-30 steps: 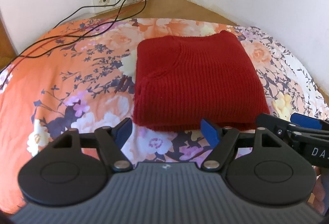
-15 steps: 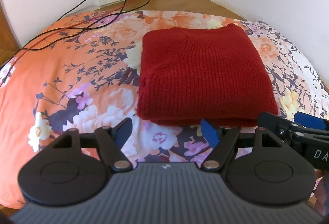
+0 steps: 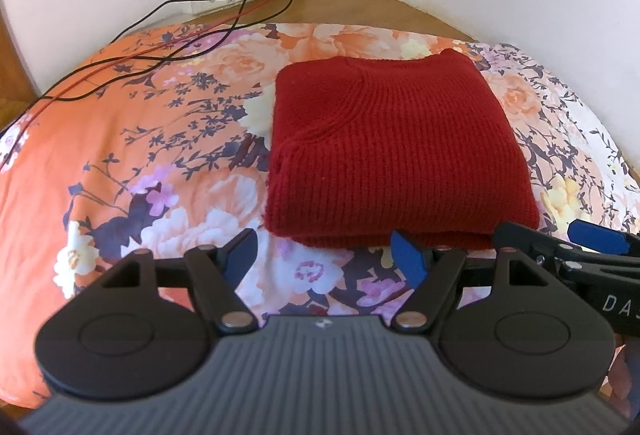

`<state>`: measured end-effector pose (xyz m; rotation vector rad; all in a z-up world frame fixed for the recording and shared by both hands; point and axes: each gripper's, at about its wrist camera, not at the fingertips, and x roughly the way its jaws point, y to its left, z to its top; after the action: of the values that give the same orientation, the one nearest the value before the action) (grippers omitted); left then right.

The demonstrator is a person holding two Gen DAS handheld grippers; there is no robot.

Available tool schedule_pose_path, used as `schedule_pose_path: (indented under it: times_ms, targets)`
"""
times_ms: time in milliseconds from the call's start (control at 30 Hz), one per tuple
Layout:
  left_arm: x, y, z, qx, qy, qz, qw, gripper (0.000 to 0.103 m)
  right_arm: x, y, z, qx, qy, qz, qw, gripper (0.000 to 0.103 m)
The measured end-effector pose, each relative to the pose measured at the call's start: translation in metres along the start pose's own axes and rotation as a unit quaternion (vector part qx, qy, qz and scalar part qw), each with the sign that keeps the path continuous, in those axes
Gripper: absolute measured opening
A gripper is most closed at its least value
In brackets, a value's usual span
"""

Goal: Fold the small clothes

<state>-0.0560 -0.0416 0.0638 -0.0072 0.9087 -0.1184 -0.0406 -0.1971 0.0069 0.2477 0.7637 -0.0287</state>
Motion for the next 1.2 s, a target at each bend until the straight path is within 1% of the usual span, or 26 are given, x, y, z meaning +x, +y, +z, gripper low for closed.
schedule_pose_path:
  times_ms: [1200]
  targets:
    - [0.0013, -0.0037, 0.0007, 0.003, 0.003, 0.000, 1.0000, 0.075, 0.0004, 0.0020, 0.0009, -0.009, 0.000, 0.003, 1.000, 0.102]
